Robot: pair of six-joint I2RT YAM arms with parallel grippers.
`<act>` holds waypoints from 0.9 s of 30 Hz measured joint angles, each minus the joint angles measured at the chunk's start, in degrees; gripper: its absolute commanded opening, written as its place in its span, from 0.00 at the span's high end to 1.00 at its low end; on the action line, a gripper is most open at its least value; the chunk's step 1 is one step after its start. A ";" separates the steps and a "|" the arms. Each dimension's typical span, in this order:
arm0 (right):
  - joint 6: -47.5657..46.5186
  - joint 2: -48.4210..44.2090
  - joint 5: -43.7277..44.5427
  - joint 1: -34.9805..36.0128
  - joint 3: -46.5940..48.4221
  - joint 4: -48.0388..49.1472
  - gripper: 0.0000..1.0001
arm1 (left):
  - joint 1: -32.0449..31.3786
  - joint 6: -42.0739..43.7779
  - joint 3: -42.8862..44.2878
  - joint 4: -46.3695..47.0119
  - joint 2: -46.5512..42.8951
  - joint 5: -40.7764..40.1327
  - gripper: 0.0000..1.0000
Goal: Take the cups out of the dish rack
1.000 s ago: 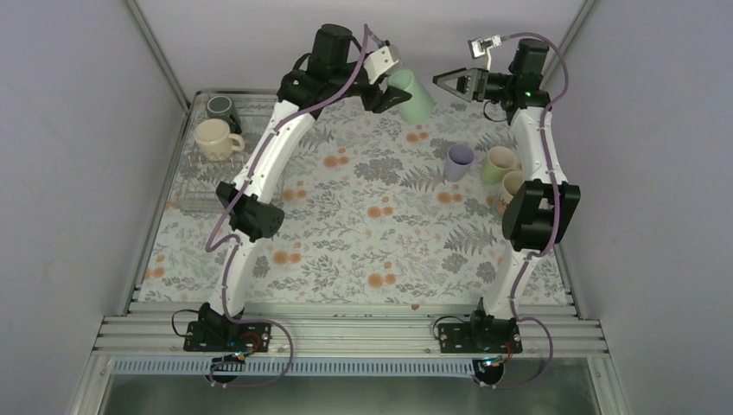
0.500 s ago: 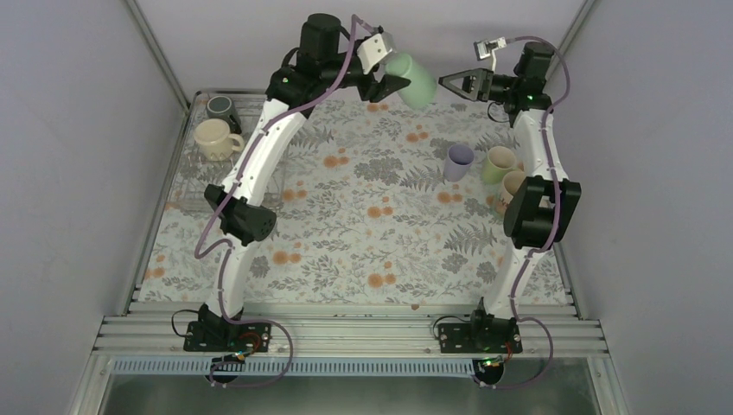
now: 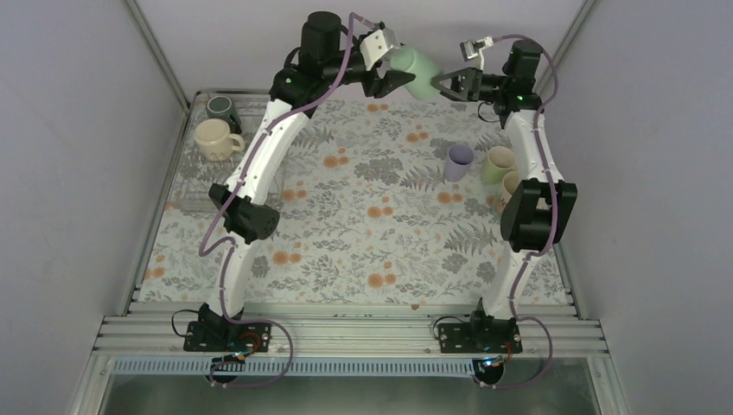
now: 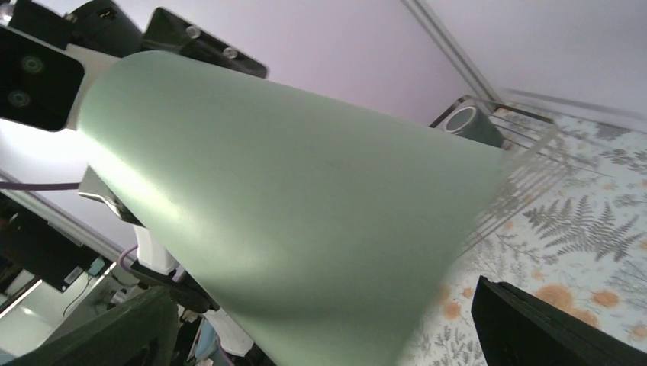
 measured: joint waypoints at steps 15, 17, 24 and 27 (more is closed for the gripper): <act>-1.11 -6.16 -0.90 2.89 0.55 3.78 0.90 | 1.64 -2.36 -0.55 -0.33 0.59 6.43 0.00; 0.00 -7.69 -0.70 3.69 0.55 3.45 0.91 | 1.70 -1.14 -2.12 -0.46 0.39 4.72 0.00; 13.16 -12.02 -0.68 3.50 -8.83 20.70 0.94 | 0.81 3.93 -14.58 -3.80 -6.67 -1.27 0.00; 19.12 -8.94 -0.61 3.41 -9.49 28.30 0.89 | 2.51 5.62 -20.28 -4.04 -12.74 -3.76 0.00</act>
